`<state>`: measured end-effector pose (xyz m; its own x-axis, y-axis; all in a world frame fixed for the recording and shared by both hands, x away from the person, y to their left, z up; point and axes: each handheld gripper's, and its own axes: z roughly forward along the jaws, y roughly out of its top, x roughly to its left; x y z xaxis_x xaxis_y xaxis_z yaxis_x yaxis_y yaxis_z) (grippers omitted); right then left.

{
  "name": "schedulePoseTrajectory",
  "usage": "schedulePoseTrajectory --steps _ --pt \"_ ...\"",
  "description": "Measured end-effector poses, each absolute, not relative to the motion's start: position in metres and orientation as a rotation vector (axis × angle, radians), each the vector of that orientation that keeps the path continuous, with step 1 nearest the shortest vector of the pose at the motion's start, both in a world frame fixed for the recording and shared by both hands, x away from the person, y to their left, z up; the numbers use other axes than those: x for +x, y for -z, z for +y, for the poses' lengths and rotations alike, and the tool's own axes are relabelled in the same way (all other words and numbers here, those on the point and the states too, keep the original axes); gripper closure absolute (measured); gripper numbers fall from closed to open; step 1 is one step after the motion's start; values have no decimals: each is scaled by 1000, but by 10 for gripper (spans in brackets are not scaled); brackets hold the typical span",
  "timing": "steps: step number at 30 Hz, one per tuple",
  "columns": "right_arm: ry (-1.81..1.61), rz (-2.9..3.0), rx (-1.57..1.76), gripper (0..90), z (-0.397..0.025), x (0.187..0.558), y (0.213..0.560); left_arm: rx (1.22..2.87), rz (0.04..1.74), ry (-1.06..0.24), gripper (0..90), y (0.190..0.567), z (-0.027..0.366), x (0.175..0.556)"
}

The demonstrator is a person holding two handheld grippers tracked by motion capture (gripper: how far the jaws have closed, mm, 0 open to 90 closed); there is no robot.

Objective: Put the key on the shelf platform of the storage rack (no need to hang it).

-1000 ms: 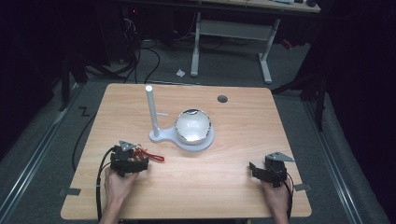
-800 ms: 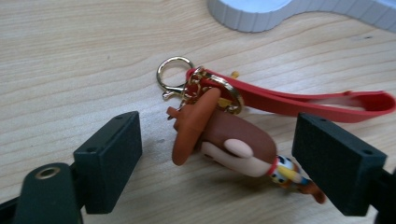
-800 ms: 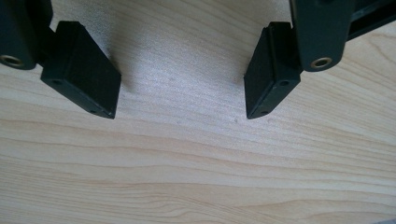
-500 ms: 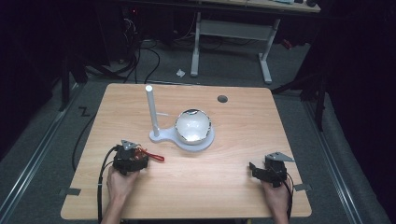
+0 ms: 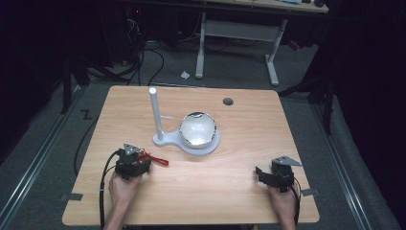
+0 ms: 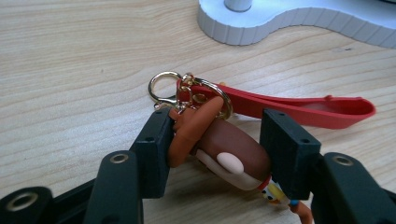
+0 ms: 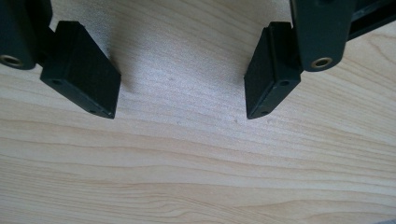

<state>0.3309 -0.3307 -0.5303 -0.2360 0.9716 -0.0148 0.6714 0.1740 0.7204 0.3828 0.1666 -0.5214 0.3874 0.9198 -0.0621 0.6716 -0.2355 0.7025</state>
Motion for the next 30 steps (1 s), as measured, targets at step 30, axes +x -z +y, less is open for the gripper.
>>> schedulePoseTrajectory --steps 30 --pt "-829 1977 1545 273 -331 331 530 2001 1151 -522 477 458 158 367"
